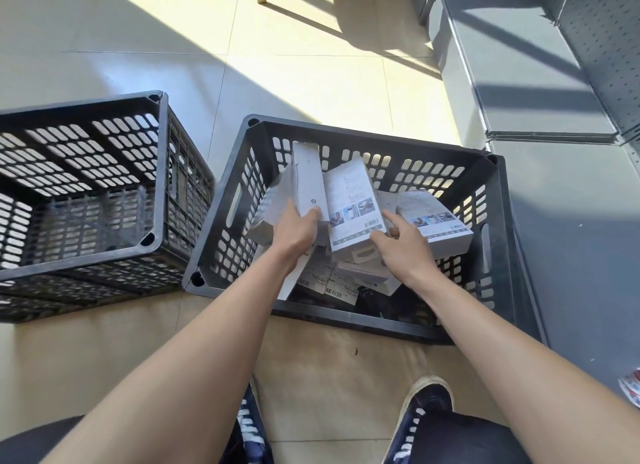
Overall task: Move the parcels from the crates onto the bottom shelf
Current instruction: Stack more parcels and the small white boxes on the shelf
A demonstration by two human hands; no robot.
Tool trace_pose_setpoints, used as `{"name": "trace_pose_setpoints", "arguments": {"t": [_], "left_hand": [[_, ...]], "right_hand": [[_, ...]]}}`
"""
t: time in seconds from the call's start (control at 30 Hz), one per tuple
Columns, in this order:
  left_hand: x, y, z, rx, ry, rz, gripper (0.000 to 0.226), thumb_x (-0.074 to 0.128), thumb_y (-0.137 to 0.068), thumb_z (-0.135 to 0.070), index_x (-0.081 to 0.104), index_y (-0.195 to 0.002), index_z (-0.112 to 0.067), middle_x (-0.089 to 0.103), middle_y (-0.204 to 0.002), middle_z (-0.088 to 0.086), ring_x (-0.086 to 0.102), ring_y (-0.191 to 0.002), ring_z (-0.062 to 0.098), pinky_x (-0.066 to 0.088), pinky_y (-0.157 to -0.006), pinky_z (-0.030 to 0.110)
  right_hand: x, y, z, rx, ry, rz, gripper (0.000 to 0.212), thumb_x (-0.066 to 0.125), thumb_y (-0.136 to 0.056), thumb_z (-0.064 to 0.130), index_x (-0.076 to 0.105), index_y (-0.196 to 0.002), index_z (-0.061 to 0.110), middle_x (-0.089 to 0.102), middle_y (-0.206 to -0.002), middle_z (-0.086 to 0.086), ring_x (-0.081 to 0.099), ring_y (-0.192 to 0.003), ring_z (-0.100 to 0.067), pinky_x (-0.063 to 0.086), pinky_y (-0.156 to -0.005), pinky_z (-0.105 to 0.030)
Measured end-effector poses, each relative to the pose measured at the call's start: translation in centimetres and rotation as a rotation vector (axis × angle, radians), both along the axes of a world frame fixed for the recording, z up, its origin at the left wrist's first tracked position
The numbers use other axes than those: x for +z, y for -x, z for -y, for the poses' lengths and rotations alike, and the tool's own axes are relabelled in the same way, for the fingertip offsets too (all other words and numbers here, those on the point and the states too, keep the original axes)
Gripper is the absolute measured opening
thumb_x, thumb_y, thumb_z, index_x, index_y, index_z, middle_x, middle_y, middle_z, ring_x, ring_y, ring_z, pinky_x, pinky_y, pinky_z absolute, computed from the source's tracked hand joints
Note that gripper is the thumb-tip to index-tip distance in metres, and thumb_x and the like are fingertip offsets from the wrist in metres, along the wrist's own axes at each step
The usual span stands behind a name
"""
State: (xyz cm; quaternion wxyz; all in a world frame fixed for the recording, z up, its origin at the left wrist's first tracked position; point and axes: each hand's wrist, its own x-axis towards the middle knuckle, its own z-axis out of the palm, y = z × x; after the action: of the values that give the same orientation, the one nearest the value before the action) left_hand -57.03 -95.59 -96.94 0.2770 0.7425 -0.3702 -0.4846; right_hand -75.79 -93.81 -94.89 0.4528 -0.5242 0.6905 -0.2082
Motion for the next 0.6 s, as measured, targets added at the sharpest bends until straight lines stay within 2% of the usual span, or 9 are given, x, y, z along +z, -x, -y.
{"name": "trace_pose_setpoints", "arguments": {"t": [0.13, 0.23, 0.27, 0.33, 0.37, 0.43, 0.5, 0.53, 0.6], "left_hand": [[0.1, 0.4, 0.2, 0.035, -0.006, -0.028, 0.033, 0.049, -0.1, -0.037, 0.056, -0.129, -0.024, 0.063, -0.129, -0.005, 0.059, -0.112, 0.02, 0.049, -0.097, 0.042], [0.1, 0.4, 0.0, 0.037, 0.035, -0.002, 0.03, 0.053, -0.097, -0.044, 0.057, -0.124, -0.032, 0.057, -0.14, -0.004, 0.053, -0.125, 0.017, 0.043, -0.106, 0.041], [0.1, 0.4, -0.1, 0.038, 0.042, 0.012, 0.034, 0.055, -0.098, -0.044, 0.055, -0.13, -0.035, 0.05, -0.147, -0.004, 0.047, -0.132, 0.016, 0.039, -0.109, 0.04], [-0.1, 0.4, -0.3, 0.047, 0.047, 0.029, 0.059, 0.058, -0.099, -0.041, 0.04, -0.153, -0.025, 0.037, -0.16, -0.004, 0.035, -0.145, 0.017, 0.029, -0.117, 0.04], [-0.1, 0.4, -0.3, 0.054, 0.049, 0.035, 0.065, 0.06, -0.099, -0.039, 0.035, -0.156, -0.022, 0.035, -0.161, -0.005, 0.034, -0.147, 0.017, 0.028, -0.117, 0.037], [-0.2, 0.3, -0.3, 0.074, 0.059, 0.034, 0.068, 0.066, -0.095, -0.041, 0.038, -0.155, -0.021, 0.04, -0.159, -0.005, 0.038, -0.144, 0.016, 0.03, -0.113, 0.033], [0.2, 0.3, -0.5, 0.09, 0.075, 0.04, 0.079, 0.073, -0.083, -0.052, 0.043, -0.152, -0.026, 0.042, -0.158, -0.004, 0.037, -0.145, 0.021, 0.028, -0.12, 0.045], [0.3, 0.3, -0.6, 0.089, 0.075, 0.048, 0.085, 0.074, -0.076, -0.058, 0.045, -0.151, -0.029, 0.042, -0.158, -0.002, 0.035, -0.146, 0.025, 0.028, -0.12, 0.052], [0.6, 0.3, -0.9, 0.091, 0.08, 0.074, 0.088, 0.074, -0.069, -0.062, 0.048, -0.149, -0.033, 0.041, -0.157, 0.001, 0.03, -0.148, 0.028, 0.027, -0.12, 0.056]], "right_hand": [[0.0, 0.3, 0.4, -0.024, -0.02, 0.036, 0.046, 0.062, -0.096, 0.035, 0.053, -0.141, 0.033, 0.063, -0.117, 0.01, 0.063, -0.11, -0.015, 0.055, -0.094, -0.045], [0.0, 0.2, 0.7, -0.054, -0.017, 0.066, 0.047, 0.066, -0.094, 0.035, 0.054, -0.14, 0.033, 0.065, -0.122, 0.006, 0.065, -0.108, -0.016, 0.057, -0.092, -0.043], [0.0, 0.1, 0.7, -0.059, -0.008, 0.06, 0.049, 0.066, -0.093, 0.036, 0.054, -0.141, 0.033, 0.064, -0.126, 0.003, 0.064, -0.109, -0.015, 0.057, -0.091, -0.041], [-0.1, -0.2, 0.6, -0.066, 0.035, 0.028, 0.052, 0.067, -0.092, 0.039, 0.053, -0.142, 0.031, 0.061, -0.134, 0.003, 0.06, -0.116, -0.014, 0.054, -0.092, -0.035], [-0.1, -0.2, 0.5, -0.075, 0.068, 0.013, 0.053, 0.066, -0.092, 0.04, 0.053, -0.142, 0.029, 0.06, -0.137, 0.004, 0.057, -0.118, -0.013, 0.052, -0.092, -0.032], [0.1, -0.3, 0.2, -0.1, 0.126, -0.009, 0.054, 0.066, -0.092, 0.042, 0.054, -0.142, 0.027, 0.059, -0.138, 0.004, 0.054, -0.122, -0.012, 0.047, -0.093, -0.029], [0.3, -0.3, -0.1, -0.105, 0.173, -0.041, 0.056, 0.066, -0.091, 0.044, 0.054, -0.143, 0.026, 0.057, -0.139, 0.002, 0.051, -0.126, -0.014, 0.045, -0.099, -0.032], [0.6, -0.4, -0.3, -0.103, 0.191, -0.059, 0.056, 0.066, -0.091, 0.044, 0.053, -0.143, 0.026, 0.056, -0.139, 0.001, 0.049, -0.126, -0.014, 0.044, -0.099, -0.029], [0.9, -0.4, -0.7, -0.097, 0.218, -0.078, 0.056, 0.066, -0.093, 0.042, 0.052, -0.145, 0.025, 0.052, -0.137, 0.001, 0.047, -0.118, -0.011, 0.039, -0.085, -0.007]]}}
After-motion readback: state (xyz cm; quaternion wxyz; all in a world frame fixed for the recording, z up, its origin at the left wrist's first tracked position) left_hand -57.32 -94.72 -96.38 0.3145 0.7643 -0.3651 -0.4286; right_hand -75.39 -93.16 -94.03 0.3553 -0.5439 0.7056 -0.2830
